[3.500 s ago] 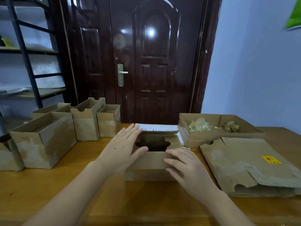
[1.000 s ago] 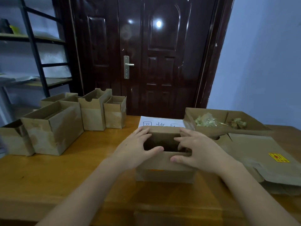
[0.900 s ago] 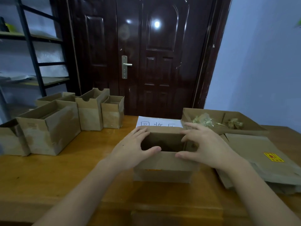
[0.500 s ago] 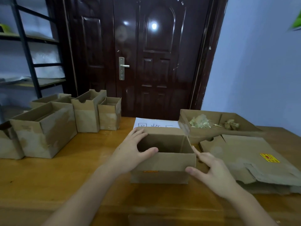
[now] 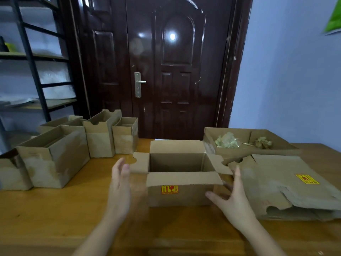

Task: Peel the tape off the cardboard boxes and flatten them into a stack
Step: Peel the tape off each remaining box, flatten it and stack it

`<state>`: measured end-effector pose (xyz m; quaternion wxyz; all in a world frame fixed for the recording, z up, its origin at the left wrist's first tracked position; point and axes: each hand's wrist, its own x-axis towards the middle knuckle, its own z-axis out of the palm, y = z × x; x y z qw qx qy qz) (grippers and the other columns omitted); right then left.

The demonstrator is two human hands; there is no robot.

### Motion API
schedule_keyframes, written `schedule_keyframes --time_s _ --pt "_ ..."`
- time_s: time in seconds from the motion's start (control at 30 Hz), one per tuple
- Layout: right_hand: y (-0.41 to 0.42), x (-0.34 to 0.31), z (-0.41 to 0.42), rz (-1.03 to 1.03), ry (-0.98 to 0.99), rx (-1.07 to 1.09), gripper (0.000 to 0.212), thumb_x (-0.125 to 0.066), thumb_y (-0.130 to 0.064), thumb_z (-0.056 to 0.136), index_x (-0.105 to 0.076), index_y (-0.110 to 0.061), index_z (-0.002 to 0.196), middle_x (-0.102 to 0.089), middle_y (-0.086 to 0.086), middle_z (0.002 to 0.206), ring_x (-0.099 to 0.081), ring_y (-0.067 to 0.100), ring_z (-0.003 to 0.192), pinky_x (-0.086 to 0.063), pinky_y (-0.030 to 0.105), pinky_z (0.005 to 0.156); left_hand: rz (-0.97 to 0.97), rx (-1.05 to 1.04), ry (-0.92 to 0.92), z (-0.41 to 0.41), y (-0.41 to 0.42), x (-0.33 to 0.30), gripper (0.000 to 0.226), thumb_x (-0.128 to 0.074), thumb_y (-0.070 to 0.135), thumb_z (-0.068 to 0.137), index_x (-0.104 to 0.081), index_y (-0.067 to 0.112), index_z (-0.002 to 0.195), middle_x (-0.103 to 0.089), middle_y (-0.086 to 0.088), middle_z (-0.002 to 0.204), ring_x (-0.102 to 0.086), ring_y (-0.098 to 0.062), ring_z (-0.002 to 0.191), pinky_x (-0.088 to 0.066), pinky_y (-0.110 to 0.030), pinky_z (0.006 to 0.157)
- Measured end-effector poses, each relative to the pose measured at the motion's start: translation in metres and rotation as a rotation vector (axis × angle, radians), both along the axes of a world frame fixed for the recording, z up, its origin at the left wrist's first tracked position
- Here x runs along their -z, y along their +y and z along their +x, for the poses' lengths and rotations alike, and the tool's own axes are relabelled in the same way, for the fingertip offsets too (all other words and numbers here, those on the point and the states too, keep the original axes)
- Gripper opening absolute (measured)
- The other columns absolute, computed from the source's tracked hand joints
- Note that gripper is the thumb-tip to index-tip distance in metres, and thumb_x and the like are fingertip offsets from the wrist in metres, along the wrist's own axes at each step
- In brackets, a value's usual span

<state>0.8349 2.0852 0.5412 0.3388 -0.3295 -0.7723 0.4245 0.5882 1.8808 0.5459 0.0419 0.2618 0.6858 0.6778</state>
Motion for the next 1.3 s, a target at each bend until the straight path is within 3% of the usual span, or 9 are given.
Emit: schedule_keyframes --time_s 0.13,0.3,0.4,0.53,0.8,1.0,1.1,1.23,1.3 --pt "-0.006 0.017 -0.002 -0.048 -0.128 -0.12 0.117 -0.084 -0.058 0.067 -0.009 -0.05 0.156 -0.032 -0.018 0.16 -0.043 0.006 0.139 -0.041 0.011 0.097 -0.121 0.213 -0.096 0.013 -0.011 0.024 0.059 -0.021 0.087 0.088 -0.051 0.054 0.127 -0.052 0.039 0.129 -0.043 0.009 0.132 -0.028 -0.017 0.105" --pt "-0.018 0.013 -0.006 0.098 -0.19 -0.196 0.114 -0.085 -0.051 0.075 0.005 -0.065 0.143 -0.014 -0.037 0.153 -0.025 -0.008 0.141 -0.03 -0.007 0.092 -0.478 0.442 0.178 0.031 -0.009 0.018 0.078 -0.068 0.073 0.082 -0.007 0.082 0.131 -0.021 0.067 0.127 -0.022 0.04 0.118 -0.025 0.007 0.097" --pt "-0.02 0.002 -0.004 0.183 -0.185 -0.202 0.121 -0.086 -0.041 0.078 0.011 -0.071 0.144 -0.008 -0.052 0.149 -0.015 -0.018 0.14 -0.019 0.016 0.117 -0.574 0.278 0.319 0.028 -0.005 0.015 0.108 -0.077 0.044 0.089 0.007 0.056 0.156 -0.014 0.033 0.157 -0.021 0.014 0.136 -0.023 -0.017 0.115" --pt "-0.021 -0.016 0.001 0.227 -0.106 -0.174 0.11 -0.08 -0.029 0.087 0.001 -0.058 0.155 -0.018 -0.041 0.157 -0.016 -0.02 0.143 -0.021 0.031 0.125 -0.494 0.299 0.347 0.013 -0.008 0.005 0.102 -0.077 0.055 0.084 -0.005 0.058 0.157 -0.025 0.022 0.162 -0.027 -0.006 0.149 -0.032 -0.046 0.122" --pt "-0.022 -0.059 -0.005 0.216 0.067 -0.123 0.104 -0.066 -0.089 0.063 -0.025 -0.057 0.153 -0.037 -0.039 0.135 -0.043 -0.007 0.129 -0.043 0.031 0.106 -0.115 0.188 0.367 0.023 -0.018 -0.038 0.066 -0.054 0.09 0.075 -0.027 0.075 0.134 -0.051 0.049 0.126 -0.051 0.015 0.121 -0.05 -0.019 0.09" --pt "-0.024 -0.077 -0.011 0.247 0.028 -0.208 0.135 -0.085 -0.08 0.046 -0.016 -0.047 0.158 -0.018 -0.04 0.143 -0.029 -0.024 0.127 -0.044 0.009 0.096 -0.079 0.288 0.37 0.02 -0.016 -0.049 0.111 -0.085 0.069 0.065 -0.018 0.061 0.153 -0.036 0.032 0.143 -0.04 0.008 0.133 -0.046 -0.024 0.102" --pt "-0.029 -0.079 -0.015 0.309 0.065 -0.149 0.123 -0.083 -0.068 0.058 -0.011 -0.053 0.157 -0.028 -0.04 0.149 -0.035 -0.013 0.133 -0.043 0.025 0.106 -0.236 0.227 0.481 0.017 -0.014 -0.053 0.135 -0.093 0.049 0.063 0.001 0.053 0.159 -0.022 0.031 0.143 -0.036 0.011 0.131 -0.042 -0.024 0.106" --pt "-0.037 -0.082 -0.018 0.393 0.07 -0.055 0.108 -0.066 -0.08 0.07 -0.001 -0.061 0.154 -0.04 -0.046 0.137 -0.052 0.0 0.127 -0.046 0.034 0.105 -0.226 0.13 0.623 0.016 -0.015 -0.06 0.116 -0.073 0.055 0.078 0.011 0.054 0.157 -0.022 0.034 0.145 -0.031 0.022 0.128 -0.036 -0.02 0.104" --pt "-0.037 -0.085 -0.02 0.505 0.015 0.01 0.094 -0.043 -0.091 0.078 0.004 -0.06 0.154 -0.043 -0.043 0.128 -0.062 0.0 0.101 -0.05 0.018 0.089 -0.243 0.111 0.674 0.016 -0.015 -0.064 0.099 -0.062 0.064 0.079 0.0 0.057 0.157 -0.026 0.034 0.143 -0.035 0.014 0.126 -0.043 -0.028 0.104"
